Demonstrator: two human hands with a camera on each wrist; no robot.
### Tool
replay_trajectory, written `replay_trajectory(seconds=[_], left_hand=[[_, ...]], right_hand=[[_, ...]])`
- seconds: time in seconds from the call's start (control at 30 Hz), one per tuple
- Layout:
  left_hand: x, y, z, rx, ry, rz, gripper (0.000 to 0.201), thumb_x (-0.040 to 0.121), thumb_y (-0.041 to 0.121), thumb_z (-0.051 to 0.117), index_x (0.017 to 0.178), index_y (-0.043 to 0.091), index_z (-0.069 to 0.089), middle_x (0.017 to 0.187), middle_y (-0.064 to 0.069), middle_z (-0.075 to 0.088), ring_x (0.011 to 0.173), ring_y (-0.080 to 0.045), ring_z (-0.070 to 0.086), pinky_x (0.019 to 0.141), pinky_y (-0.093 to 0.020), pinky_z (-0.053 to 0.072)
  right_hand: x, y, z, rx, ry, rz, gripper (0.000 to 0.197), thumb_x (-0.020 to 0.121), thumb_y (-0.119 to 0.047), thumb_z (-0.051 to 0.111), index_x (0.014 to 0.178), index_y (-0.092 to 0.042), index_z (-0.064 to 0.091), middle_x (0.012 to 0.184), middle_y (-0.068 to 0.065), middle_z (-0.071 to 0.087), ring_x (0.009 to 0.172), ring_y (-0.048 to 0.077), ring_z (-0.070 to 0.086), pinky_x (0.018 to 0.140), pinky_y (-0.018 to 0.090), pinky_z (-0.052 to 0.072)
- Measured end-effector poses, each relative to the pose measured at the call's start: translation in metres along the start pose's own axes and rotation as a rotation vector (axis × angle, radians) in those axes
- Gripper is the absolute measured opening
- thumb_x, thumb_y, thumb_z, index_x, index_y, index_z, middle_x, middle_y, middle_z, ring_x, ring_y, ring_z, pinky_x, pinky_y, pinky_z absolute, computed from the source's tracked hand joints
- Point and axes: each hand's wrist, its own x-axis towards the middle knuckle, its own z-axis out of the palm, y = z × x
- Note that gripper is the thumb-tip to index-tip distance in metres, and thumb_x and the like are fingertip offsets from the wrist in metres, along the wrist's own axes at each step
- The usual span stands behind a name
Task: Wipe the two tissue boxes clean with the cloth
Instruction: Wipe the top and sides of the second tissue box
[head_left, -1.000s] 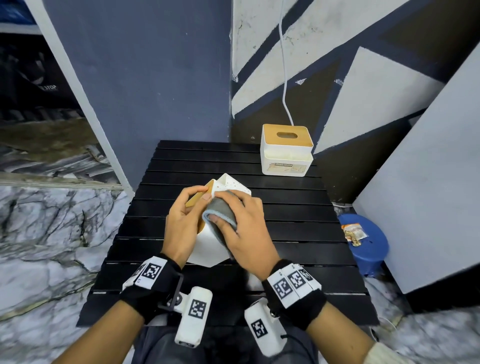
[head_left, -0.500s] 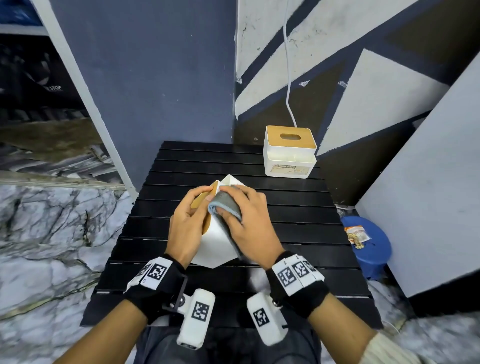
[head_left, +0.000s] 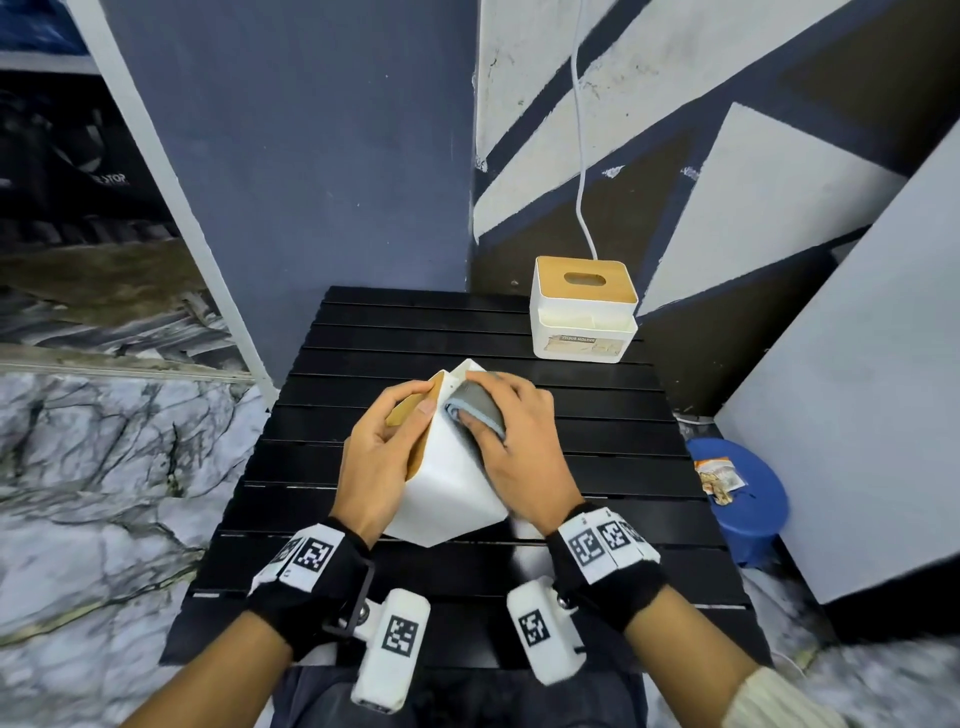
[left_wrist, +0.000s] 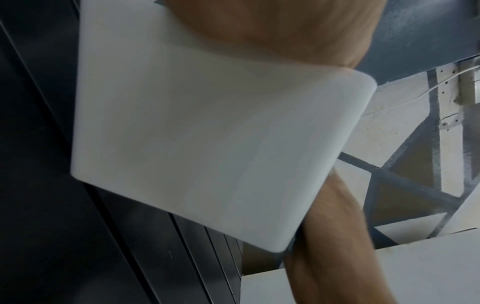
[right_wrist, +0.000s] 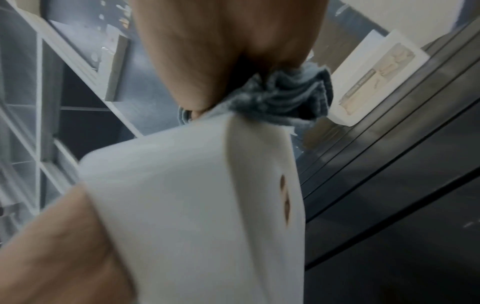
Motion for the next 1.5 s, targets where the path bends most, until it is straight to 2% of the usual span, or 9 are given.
replay_trajectory(seconds=[0.23,0.43,0.6,0.8,0.9,1.0,1.2,1.4,1.5], left_hand=[[0.001,-0.002,0.0,0.008,0.021,-0.001,0.037,0.08,0.054,0.065,0.111,0.035,0.072,0.104,0.003,0.075,0.096,-0.034,0.068,0.086,-0.05,0.055],[0.001,-0.002,-0.001,-0.009,0.011,0.001,0.032,0.086,0.048,0.064,0.113,0.032,0.071,0.112,0.002,0.074,0.103,-0.035,0.067,0.092,-0.053,0.053],[0.002,-0.004,-0.003,-0.001,0.033,-0.017,0.018,0.096,0.033,0.065,0.113,0.031,0.071,0.112,0.008,0.073,0.103,-0.023,0.068,0.094,-0.048,0.053],[0.001,-0.004,-0.004,0.003,0.044,-0.019,0.017,0.096,0.031,0.065,0.112,0.03,0.072,0.11,0.011,0.074,0.101,-0.016,0.068,0.092,-0.039,0.054],[0.001,-0.003,-0.003,0.002,0.029,-0.013,0.021,0.094,0.035,0.066,0.113,0.029,0.072,0.113,0.006,0.074,0.105,-0.021,0.069,0.095,-0.047,0.055],[0.001,-0.001,-0.001,0.0,0.021,-0.008,0.025,0.091,0.04,0.068,0.114,0.028,0.071,0.111,0.003,0.075,0.105,-0.024,0.07,0.096,-0.049,0.055],[0.0,-0.001,0.0,0.035,0.026,-0.012,0.018,0.096,0.035,0.065,0.112,0.032,0.071,0.111,0.009,0.074,0.102,-0.018,0.069,0.096,-0.048,0.055],[-0.002,0.001,0.001,-0.008,0.031,-0.001,0.041,0.08,0.057,0.066,0.112,0.033,0.071,0.11,0.003,0.075,0.103,-0.031,0.069,0.095,-0.057,0.054],[-0.002,0.001,0.0,0.002,0.01,0.001,0.037,0.081,0.055,0.064,0.111,0.036,0.071,0.11,0.004,0.075,0.104,-0.025,0.069,0.097,-0.051,0.054]], right_hand=[[-0.006,0.023,-0.003,0.002,0.032,0.105,0.04,0.092,-0.049,0.046,0.129,-0.036,0.049,0.131,-0.008,0.048,0.119,0.015,0.037,0.094,0.006,0.017],[-0.008,0.001,-0.003,0.024,-0.025,0.021,0.036,0.094,-0.041,0.053,0.129,-0.034,0.049,0.131,-0.007,0.044,0.116,0.014,0.032,0.103,0.026,0.027],[0.03,0.017,-0.006,-0.004,-0.056,0.076,0.036,0.095,-0.041,0.051,0.13,-0.033,0.05,0.128,-0.001,0.05,0.116,0.021,0.038,0.1,0.027,0.026],[0.004,0.016,-0.004,0.007,-0.01,0.044,0.036,0.094,-0.039,0.051,0.13,-0.035,0.049,0.132,-0.005,0.045,0.118,0.017,0.034,0.098,0.023,0.024],[-0.001,0.004,-0.001,-0.029,-0.022,-0.03,0.042,0.091,-0.049,0.044,0.129,-0.033,0.05,0.132,-0.004,0.044,0.115,0.016,0.033,0.102,0.027,0.027],[0.017,-0.002,-0.004,-0.038,-0.049,-0.057,0.04,0.093,-0.044,0.049,0.131,-0.031,0.05,0.131,-0.001,0.046,0.116,0.018,0.034,0.103,0.029,0.028],[0.042,0.012,-0.007,-0.027,-0.067,0.067,0.036,0.096,-0.042,0.049,0.131,-0.034,0.049,0.128,0.0,0.05,0.117,0.019,0.037,0.104,0.038,0.031],[0.003,-0.003,-0.003,-0.007,-0.04,0.0,0.042,0.09,-0.046,0.045,0.13,-0.033,0.05,0.131,-0.003,0.045,0.117,0.018,0.034,0.103,0.03,0.029],[0.012,-0.015,-0.002,-0.023,-0.059,-0.035,0.039,0.094,-0.041,0.051,0.132,-0.034,0.049,0.132,-0.003,0.044,0.117,0.018,0.033,0.102,0.03,0.03]])
